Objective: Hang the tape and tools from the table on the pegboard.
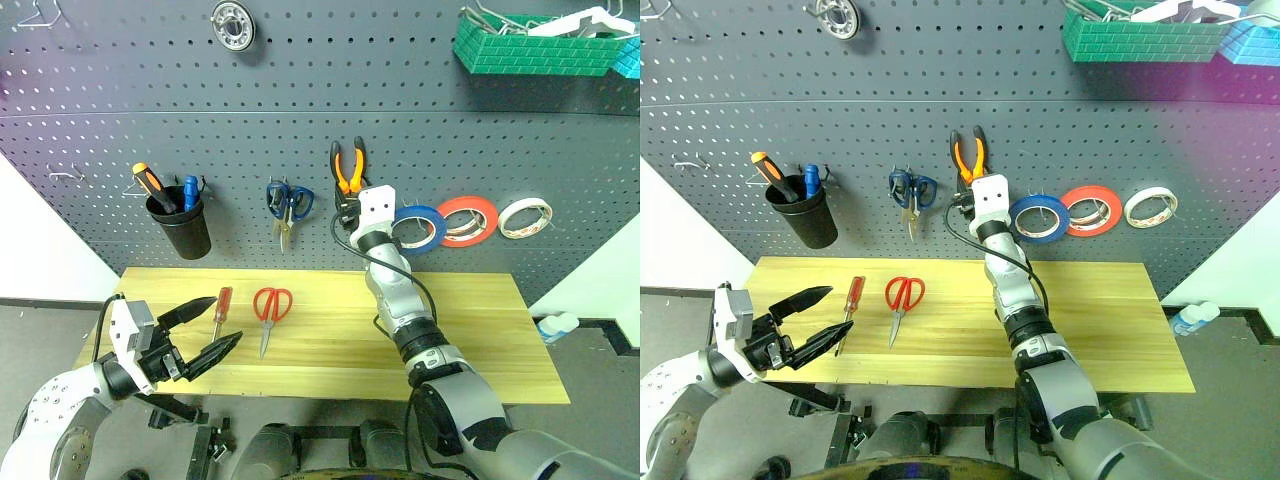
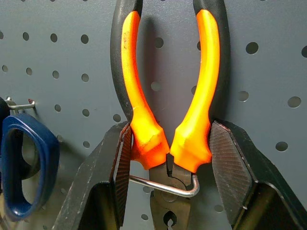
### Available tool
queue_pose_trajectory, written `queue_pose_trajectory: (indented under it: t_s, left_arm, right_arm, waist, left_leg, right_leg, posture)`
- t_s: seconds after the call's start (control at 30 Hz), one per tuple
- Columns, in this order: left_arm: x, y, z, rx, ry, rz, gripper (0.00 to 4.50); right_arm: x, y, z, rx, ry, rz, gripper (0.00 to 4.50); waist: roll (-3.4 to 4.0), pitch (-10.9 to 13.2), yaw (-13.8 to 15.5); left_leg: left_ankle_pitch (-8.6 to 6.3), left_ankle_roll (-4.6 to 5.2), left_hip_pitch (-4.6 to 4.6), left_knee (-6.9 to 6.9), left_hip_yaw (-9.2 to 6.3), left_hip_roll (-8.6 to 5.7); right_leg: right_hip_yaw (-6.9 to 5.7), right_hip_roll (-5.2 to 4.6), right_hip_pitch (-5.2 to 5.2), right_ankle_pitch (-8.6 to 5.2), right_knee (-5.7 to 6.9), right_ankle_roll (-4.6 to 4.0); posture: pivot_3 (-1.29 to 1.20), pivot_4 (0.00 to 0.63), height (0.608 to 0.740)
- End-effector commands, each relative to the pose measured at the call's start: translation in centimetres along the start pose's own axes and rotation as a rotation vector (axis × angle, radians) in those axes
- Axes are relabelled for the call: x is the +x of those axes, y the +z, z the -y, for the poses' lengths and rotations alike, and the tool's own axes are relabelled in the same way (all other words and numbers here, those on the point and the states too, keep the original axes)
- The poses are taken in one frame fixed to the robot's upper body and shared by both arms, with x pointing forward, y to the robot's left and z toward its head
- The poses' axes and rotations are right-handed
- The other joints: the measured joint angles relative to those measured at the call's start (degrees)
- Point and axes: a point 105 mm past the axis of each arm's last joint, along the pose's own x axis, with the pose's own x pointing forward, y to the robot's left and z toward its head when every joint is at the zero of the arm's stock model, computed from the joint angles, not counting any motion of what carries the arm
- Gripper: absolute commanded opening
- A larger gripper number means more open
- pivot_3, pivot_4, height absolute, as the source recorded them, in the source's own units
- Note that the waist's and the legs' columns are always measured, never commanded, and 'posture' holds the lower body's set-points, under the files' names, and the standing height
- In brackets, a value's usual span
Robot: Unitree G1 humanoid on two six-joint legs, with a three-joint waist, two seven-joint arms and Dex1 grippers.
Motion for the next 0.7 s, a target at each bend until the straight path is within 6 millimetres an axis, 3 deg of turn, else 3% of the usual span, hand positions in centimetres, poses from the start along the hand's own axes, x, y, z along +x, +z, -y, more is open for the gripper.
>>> queue_pose_trajectory:
  t_s: [0.03, 0.3, 0.37, 0.53, 0.7]
  left_arm:
    - [-0.1, 1.3, 0.2, 0.042, -0.008, 0.02, 4.5]
    - [-1.2, 3.4, 0.6, 0.031, 0.046, 0.126, 4.5]
    - [-1.4, 4.0, 1.3, 0.132, 0.064, 0.154, 4.5]
    - [-2.1, 5.2, 2.3, 0.072, 0.072, 0.276, 4.5]
    - [-2.4, 5.3, 2.3, 0.088, 0.089, 0.272, 4.5]
  right_arm:
    - [0.5, 1.3, 0.9, 0.01, -0.056, 0.04, 2.06]
    - [0.3, 1.1, 0.5, 0.022, -0.046, 0.042, 2.06]
    - [0.3, 1.1, 0.6, 0.015, -0.041, 0.047, 2.06]
    - [0.4, 1.2, 0.5, 0.017, -0.021, 0.053, 2.06]
    - [0.3, 0.7, 0.5, 0.027, -0.02, 0.034, 2.06]
  waist:
    - [0.0, 0.0, 0.01]
    - [-0.01, 0.0, 0.06]
    - [0.0, 0.0, 0.05]
    - [0.0, 0.0, 0.18]
    - [0.0, 0.0, 0.16]
  left_leg:
    - [0.0, 0.0, 0.01, 0.0, 0.0, 0.0]
    - [0.01, 0.01, 0.04, 0.0, -0.01, 0.01]
    - [0.01, 0.01, 0.03, 0.0, -0.01, 0.01]
    - [0.0, 0.01, 0.03, 0.0, -0.01, 0.02]
    - [0.01, 0.01, 0.04, 0.0, -0.02, 0.05]
  right_leg:
    - [0.0, 0.0, 0.01, 0.0, 0.0, 0.0]
    - [0.0, 0.0, 0.07, -0.01, -0.04, -0.01]
    - [0.0, -0.01, 0.08, -0.01, -0.08, -0.01]
    - [-0.01, -0.01, 0.12, -0.09, -0.15, -0.15]
    - [-0.02, 0.04, 0.12, -0.11, -0.15, -0.16]
  posture:
    - [0.16, 0.026, 0.734]
    - [0.17, 0.021, 0.734]
    - [0.18, 0.021, 0.734]
    - [0.19, 0.023, 0.734]
    - [0.19, 0.025, 0.734]
